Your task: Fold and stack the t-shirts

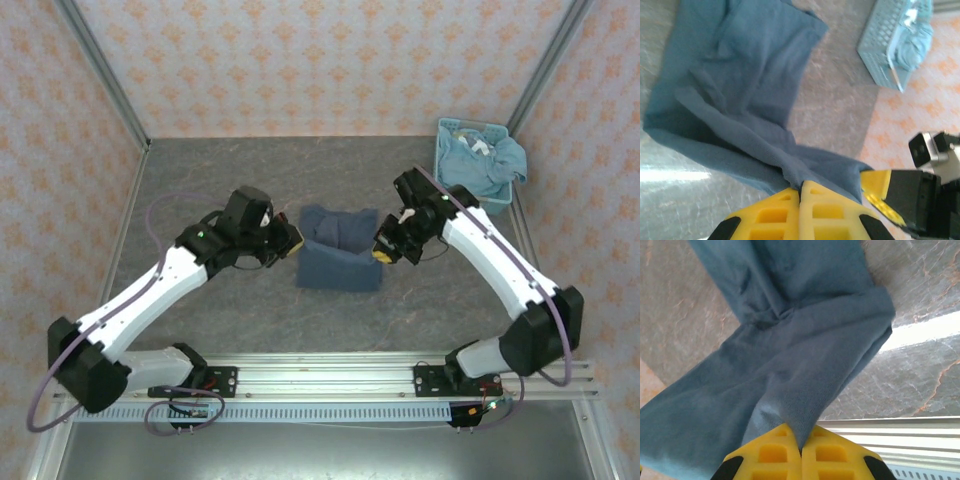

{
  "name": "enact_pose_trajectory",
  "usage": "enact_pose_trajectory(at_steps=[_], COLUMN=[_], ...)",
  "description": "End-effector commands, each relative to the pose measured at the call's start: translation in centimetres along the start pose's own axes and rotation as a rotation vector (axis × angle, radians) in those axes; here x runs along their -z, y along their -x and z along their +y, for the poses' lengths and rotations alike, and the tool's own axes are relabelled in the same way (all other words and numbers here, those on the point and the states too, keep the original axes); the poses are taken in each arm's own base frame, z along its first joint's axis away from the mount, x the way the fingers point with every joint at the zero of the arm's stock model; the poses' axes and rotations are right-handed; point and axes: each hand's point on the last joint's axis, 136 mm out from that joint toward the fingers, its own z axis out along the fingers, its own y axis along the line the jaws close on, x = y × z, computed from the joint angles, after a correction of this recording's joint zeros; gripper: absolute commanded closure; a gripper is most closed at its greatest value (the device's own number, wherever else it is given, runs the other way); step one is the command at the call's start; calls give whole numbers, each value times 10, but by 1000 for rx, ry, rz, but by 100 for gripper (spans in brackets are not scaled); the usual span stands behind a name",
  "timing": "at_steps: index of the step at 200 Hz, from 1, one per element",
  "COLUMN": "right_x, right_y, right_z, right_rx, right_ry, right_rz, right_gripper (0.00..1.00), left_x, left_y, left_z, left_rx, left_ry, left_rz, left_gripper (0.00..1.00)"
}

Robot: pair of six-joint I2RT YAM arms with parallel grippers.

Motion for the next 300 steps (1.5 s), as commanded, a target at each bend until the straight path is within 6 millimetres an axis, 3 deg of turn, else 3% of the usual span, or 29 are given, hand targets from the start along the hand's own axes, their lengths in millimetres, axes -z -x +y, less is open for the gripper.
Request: enact_pose_trajectory(at_steps=[1, 61, 82, 119, 127, 150, 173, 191, 212, 227, 244, 276, 300], right_x=[-5, -31, -44, -83, -88, -96, -101, -91, -66, -50, -41, -49, -75], right_y=[16, 91, 117, 166, 180, 213, 234, 239, 236, 228, 215, 198, 199], right_z=[9, 36, 46, 47, 51, 77, 77, 75, 81, 79, 64, 53, 64], right_rx=[-62, -80, -97, -149, -152, -102, -97, -88, -53, -21, -3, 6, -2], right_ry=[13, -6, -14, -54, -42, 33, -13, -45, -9, 5, -10, 49, 67], right_rz=[21, -1, -6, -12, -37, -104, -145, -186, -259, -301, -328, -316, -246], right_gripper=[100, 100, 100, 100, 100, 94, 72, 57, 50, 49, 51, 83, 95], left_x=[-3, -60, -77, -116, -130, -147, -162, -165, -130, -99, -84, -100, -119], left_y=[32, 76, 100, 144, 154, 178, 190, 197, 206, 199, 172, 106, 79], left_z=[-3, -4, 0, 15, 30, 45, 46, 35, 24, 22, 15, 24, 23], left_rx=[13, 13, 25, 43, 56, 103, 94, 58, 17, 14, 42, 150, 187], left_ry=[46, 141, 174, 251, 293, 310, 326, 306, 337, 364, 293, 204, 175], left_rz=[-80, -57, -82, -118, -117, -143, -120, -114, -206, -263, -255, -140, -106], left_gripper=[100, 100, 100, 100, 100, 100, 100, 68, 56, 56, 56, 58, 65])
